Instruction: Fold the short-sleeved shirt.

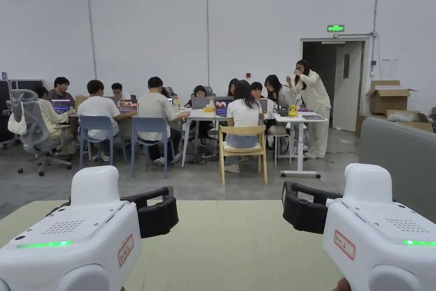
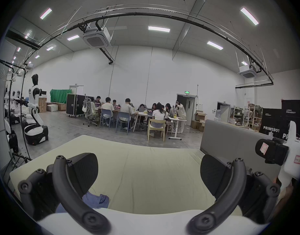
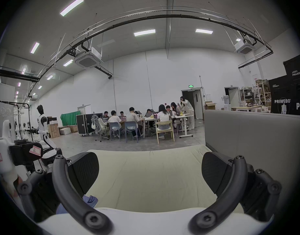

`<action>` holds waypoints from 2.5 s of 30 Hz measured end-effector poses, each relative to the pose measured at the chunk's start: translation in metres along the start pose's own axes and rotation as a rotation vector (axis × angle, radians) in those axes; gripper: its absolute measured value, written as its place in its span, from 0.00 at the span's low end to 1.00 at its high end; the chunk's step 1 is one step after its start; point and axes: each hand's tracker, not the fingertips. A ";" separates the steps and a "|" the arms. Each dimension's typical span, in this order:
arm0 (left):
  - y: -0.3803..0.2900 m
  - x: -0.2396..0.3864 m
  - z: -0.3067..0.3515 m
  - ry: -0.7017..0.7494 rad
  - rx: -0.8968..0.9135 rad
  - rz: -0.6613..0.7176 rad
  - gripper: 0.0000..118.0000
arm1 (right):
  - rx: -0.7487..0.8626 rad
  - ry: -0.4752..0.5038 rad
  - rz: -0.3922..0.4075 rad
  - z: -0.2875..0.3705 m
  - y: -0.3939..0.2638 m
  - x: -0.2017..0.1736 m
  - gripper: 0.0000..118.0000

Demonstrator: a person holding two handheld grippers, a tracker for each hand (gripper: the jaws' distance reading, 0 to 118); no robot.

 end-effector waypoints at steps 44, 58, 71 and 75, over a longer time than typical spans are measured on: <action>0.000 0.002 0.000 0.083 0.018 -0.091 1.00 | 0.010 -0.094 0.092 0.000 0.000 -0.007 1.00; 0.000 0.004 -0.001 0.083 0.014 -0.088 1.00 | 0.006 -0.090 0.084 0.001 -0.001 -0.005 1.00; -0.002 0.006 -0.003 0.078 0.005 -0.094 1.00 | 0.007 -0.094 0.085 0.003 -0.001 -0.003 1.00; -0.002 0.005 -0.004 0.085 0.003 -0.096 1.00 | 0.006 -0.092 0.081 0.003 -0.001 -0.004 1.00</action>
